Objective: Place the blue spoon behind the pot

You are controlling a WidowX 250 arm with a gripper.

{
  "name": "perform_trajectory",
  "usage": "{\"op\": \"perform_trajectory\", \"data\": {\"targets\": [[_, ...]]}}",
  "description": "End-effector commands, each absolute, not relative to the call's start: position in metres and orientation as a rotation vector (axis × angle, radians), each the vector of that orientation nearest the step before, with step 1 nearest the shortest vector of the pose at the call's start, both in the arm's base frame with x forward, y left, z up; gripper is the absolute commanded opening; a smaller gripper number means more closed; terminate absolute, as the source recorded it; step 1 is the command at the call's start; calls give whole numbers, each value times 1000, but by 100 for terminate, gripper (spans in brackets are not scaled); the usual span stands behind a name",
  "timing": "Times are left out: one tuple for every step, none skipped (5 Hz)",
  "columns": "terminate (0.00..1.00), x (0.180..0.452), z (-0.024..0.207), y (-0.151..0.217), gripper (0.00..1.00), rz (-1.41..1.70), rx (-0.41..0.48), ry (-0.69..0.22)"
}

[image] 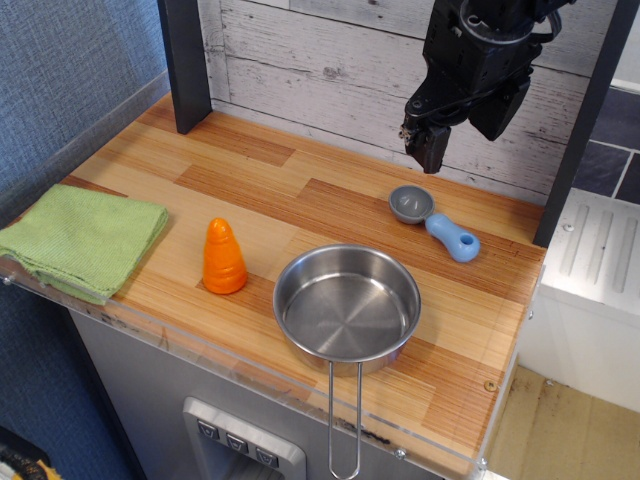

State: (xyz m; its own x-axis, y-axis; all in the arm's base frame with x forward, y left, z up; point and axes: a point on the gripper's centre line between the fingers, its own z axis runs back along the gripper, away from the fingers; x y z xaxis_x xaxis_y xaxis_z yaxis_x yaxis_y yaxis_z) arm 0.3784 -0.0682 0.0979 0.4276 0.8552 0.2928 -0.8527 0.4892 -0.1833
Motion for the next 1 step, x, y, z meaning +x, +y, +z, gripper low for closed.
{"op": "perform_trajectory", "data": {"targets": [[100, 375, 122, -67, 100, 1070, -52, -419]]}}
